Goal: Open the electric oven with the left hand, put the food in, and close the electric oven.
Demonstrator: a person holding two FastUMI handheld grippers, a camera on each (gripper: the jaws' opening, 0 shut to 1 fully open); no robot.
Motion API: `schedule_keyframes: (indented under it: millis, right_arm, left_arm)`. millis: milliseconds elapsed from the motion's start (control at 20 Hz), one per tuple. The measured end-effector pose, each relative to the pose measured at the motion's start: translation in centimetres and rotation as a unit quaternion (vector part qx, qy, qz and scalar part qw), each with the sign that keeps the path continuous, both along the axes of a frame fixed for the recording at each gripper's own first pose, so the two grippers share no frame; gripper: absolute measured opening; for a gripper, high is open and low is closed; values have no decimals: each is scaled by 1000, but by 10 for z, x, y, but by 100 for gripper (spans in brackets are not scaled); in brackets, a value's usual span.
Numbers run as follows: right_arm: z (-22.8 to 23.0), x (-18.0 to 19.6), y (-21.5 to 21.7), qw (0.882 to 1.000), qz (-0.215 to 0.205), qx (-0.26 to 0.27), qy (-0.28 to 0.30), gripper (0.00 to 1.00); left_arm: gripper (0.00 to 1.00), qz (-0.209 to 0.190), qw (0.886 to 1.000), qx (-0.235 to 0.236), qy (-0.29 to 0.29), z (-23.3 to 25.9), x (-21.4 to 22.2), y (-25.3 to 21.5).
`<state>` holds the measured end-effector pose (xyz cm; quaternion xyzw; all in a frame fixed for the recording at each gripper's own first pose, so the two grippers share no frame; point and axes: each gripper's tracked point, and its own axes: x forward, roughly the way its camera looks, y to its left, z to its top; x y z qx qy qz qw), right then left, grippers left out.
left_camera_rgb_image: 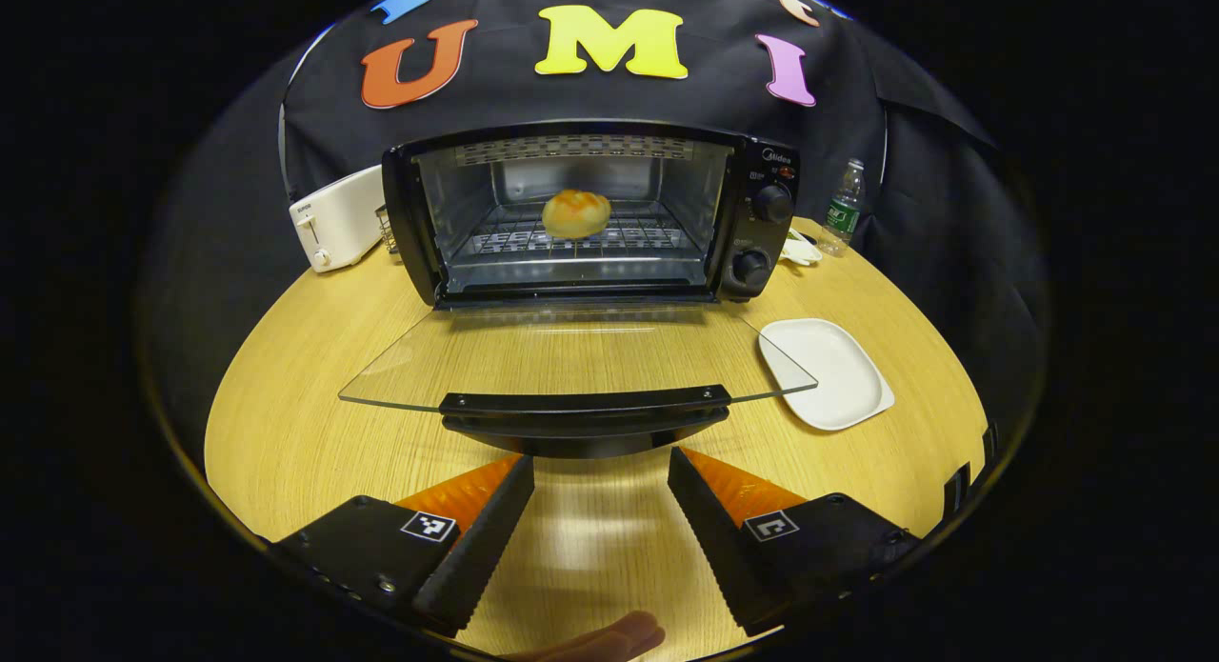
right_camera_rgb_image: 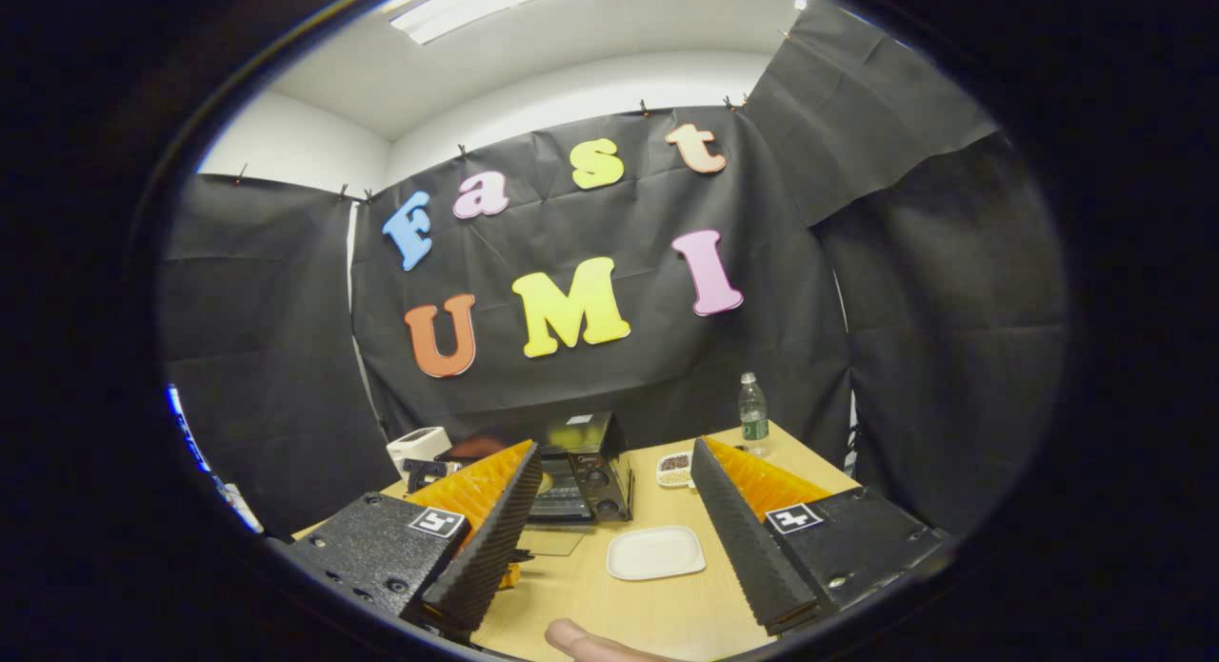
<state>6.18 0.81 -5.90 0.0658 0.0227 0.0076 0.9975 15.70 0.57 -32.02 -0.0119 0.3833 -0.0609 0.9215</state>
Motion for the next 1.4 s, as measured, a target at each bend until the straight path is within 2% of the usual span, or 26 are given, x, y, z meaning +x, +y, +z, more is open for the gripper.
schedule_keyframes:
  millis: [250,400,600,900,1150,1300,1400]
  right_arm:
    - [-3,-1,1,1000,3,-4,1,96]
    - [-3,0,-1,1000,0,-1,5,96]
    - [-6,3,-4,1000,-1,1,9,96]
    - [-12,7,-7,1000,1,2,15,96]
    - [-17,9,-9,1000,2,8,21,96]
    - [-23,9,-8,1000,2,11,24,96]
    - [-26,9,-11,999,-1,12,30,96]
  left_arm:
    - [94,-4,1000,7,-23,19,10,2]
    - [95,7,999,31,-43,26,26,17]
    - [95,19,999,5,-44,27,46,18]
    - [95,36,996,-7,-78,39,79,28]
    - [96,39,989,-4,-144,62,106,30]
    - [96,46,980,29,-193,83,131,40]
    - [96,46,977,46,-204,94,137,44]
